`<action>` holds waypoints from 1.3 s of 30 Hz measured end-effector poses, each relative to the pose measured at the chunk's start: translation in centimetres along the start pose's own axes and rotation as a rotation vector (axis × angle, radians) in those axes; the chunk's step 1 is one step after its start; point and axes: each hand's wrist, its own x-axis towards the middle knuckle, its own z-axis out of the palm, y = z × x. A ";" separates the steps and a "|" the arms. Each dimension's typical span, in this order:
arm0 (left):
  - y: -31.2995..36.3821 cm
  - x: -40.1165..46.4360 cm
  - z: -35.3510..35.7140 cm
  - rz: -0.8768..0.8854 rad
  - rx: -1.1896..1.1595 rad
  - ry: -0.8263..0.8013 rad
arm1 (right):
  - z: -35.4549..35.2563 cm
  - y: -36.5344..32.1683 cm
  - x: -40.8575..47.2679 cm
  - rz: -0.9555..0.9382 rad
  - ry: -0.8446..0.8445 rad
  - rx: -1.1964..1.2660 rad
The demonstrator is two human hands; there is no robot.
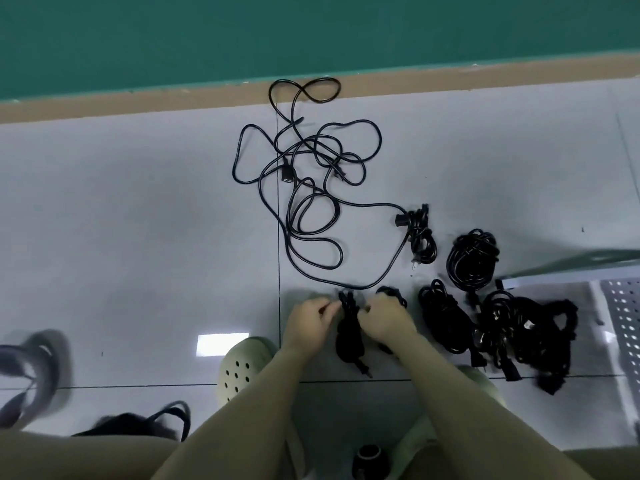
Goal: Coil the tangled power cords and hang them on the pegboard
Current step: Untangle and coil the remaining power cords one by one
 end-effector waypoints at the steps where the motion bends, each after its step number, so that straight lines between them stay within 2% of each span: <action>1: 0.1 0.9 -0.6 -0.011 -0.002 0.067 | -1.0 -0.7 0.3 -0.024 0.068 0.000; 3: 0.6 3.1 -2.1 -0.036 -0.015 0.193 | -2.4 -2.1 1.7 -0.071 0.160 0.077; 5: 0.8 5.5 -3.7 -0.071 0.011 0.184 | -3.2 -3.6 3.4 -0.104 0.161 0.247; 11: 0.3 9.1 -6.2 -0.079 0.302 -0.226 | -2.8 -6.7 6.4 -0.139 0.008 0.709; 14: 1.0 9.0 -6.3 -0.051 0.357 -0.275 | -3.0 -7.4 5.8 -0.144 -0.112 0.898; 17: 3.3 8.7 -7.1 0.075 0.393 -0.168 | -5.8 -8.3 5.0 -0.180 -0.060 0.934; 20: 5.3 8.3 -9.1 0.195 0.418 0.020 | -11.2 -8.9 3.5 -0.225 0.032 1.042; 24: 8.4 6.9 -12.8 0.309 0.263 0.166 | -18.9 -10.2 -1.6 -0.359 0.052 1.223; 29: 13.9 4.0 -17.8 0.395 0.292 0.244 | -25.4 -12.3 -11.1 -0.624 0.143 1.143; 35: 22.2 -1.8 -23.5 0.482 0.004 0.460 | -30.3 -14.1 -25.2 -0.898 0.259 1.040; 37: 25.2 -3.8 -24.4 0.556 -0.073 0.471 | -31.1 -14.5 -29.3 -0.985 0.260 1.020; 39: 27.8 -6.2 -24.9 0.611 -0.140 0.411 | -31.3 -15.0 -32.9 -1.060 0.247 1.020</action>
